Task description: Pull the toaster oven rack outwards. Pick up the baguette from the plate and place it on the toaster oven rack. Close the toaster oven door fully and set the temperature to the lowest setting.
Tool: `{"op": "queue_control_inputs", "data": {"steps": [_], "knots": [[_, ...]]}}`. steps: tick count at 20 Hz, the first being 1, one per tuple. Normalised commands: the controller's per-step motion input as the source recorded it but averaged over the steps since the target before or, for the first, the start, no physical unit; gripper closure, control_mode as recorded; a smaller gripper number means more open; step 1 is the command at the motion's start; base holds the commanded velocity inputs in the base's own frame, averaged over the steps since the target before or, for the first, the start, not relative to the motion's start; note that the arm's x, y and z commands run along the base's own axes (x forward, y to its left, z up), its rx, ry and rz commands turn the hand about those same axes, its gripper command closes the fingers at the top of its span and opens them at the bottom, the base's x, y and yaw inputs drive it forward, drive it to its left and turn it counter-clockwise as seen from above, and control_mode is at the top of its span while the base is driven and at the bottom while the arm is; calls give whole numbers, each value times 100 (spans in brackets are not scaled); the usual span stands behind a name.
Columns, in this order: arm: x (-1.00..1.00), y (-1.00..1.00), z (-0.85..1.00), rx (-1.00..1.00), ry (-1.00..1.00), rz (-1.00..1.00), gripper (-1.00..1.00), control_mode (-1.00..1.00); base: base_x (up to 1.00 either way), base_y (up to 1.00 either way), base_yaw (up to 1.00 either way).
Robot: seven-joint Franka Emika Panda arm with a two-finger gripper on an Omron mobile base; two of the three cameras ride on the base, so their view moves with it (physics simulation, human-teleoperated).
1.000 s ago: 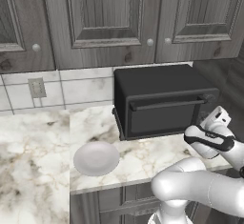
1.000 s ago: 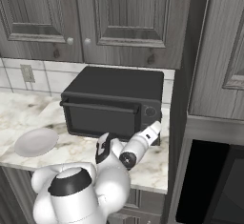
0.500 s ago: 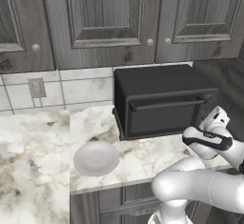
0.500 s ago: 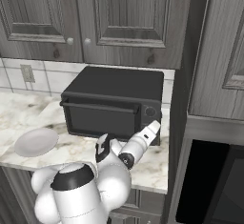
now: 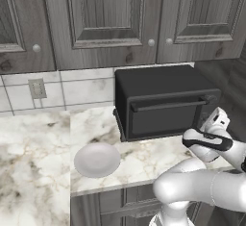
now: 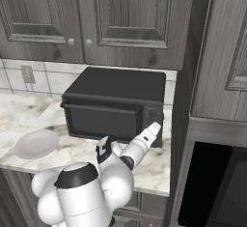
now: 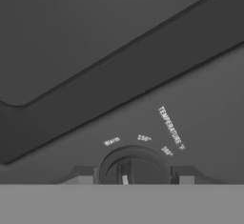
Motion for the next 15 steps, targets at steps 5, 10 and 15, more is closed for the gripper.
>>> {"op": "queue_control_inputs", "data": {"steps": [5, 10, 15], "knots": [[0, 0, -18, -12, 0, 0, 100, -100, 0, 0, 0], [0, 0, -14, -11, 0, 0, 100, -100, 0, 0, 0], [0, 0, -17, -11, 0, 0, 100, -100, 0, 0, 0]]}}
